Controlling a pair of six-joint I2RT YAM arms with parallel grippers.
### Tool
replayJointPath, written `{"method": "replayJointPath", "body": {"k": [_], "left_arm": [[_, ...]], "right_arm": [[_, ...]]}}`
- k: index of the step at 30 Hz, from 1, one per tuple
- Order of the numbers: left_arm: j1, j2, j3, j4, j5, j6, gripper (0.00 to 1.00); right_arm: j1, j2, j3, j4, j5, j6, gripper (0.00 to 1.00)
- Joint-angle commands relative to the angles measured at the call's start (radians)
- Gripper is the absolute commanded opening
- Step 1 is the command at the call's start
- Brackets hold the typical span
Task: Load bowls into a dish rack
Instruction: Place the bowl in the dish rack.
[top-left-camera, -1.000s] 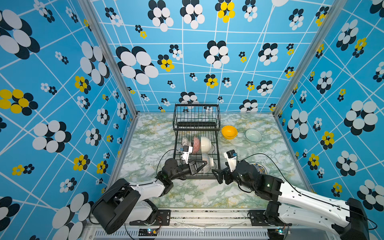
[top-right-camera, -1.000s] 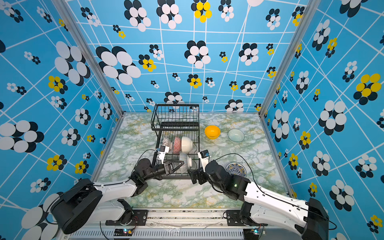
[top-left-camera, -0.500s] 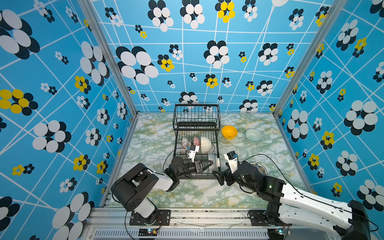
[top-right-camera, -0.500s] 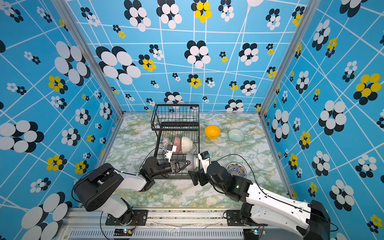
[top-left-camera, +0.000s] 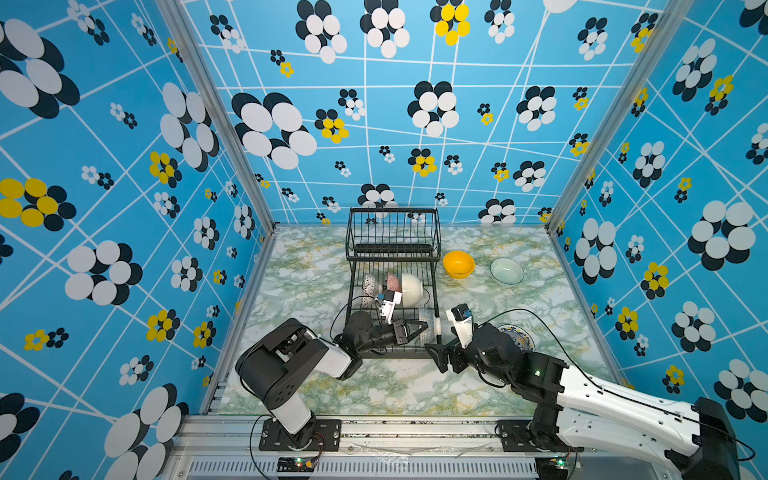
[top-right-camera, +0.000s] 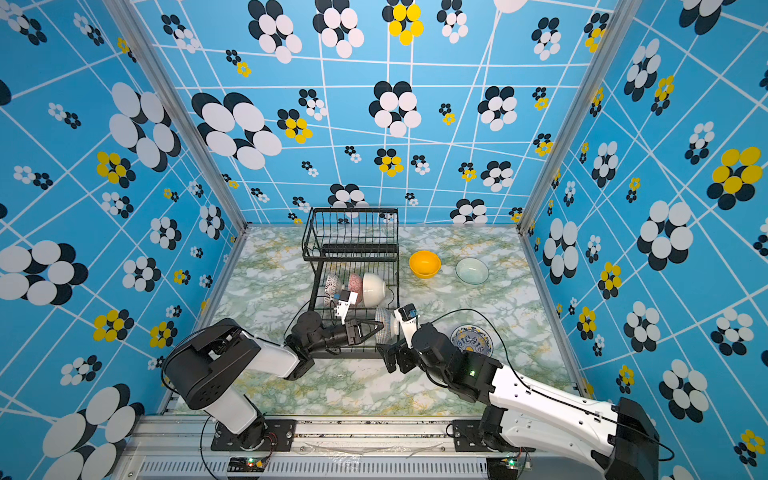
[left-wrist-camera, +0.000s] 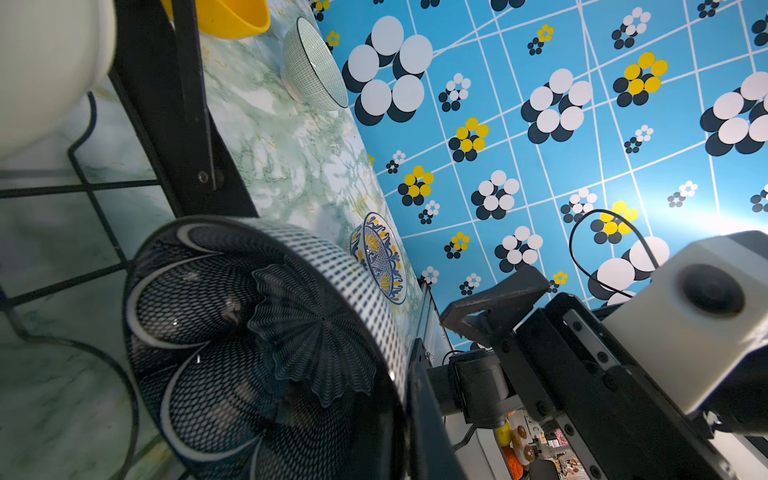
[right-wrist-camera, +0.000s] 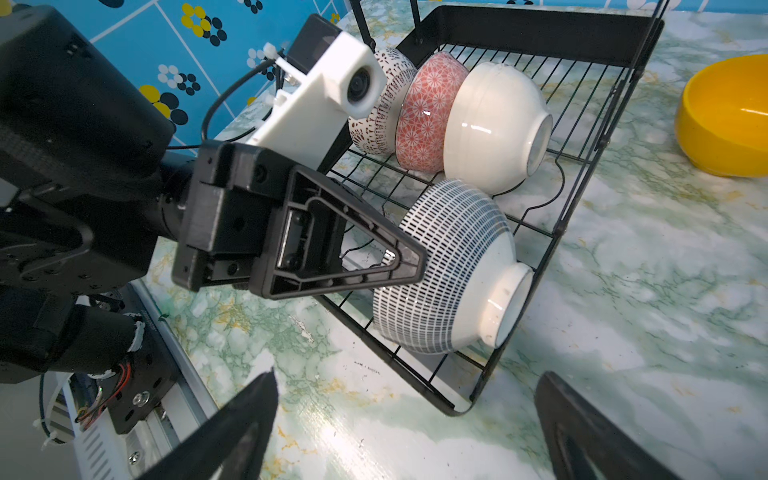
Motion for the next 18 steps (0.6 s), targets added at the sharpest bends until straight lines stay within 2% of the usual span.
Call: {"method": "replayJointPath", "body": {"k": [1, 18], "left_arm": [[-0.004, 0.007, 0.029, 0.086, 0.000, 0.002, 0.00], [0.001, 0.040, 0.064, 0.085, 0.000, -0.043, 0.00]], "right_arm": [[0.003, 0.006, -0.023, 0.028, -0.007, -0.011, 1.00], [0.004, 0.072, 0.004, 0.050, -0.034, -0.028, 1.00]]}}
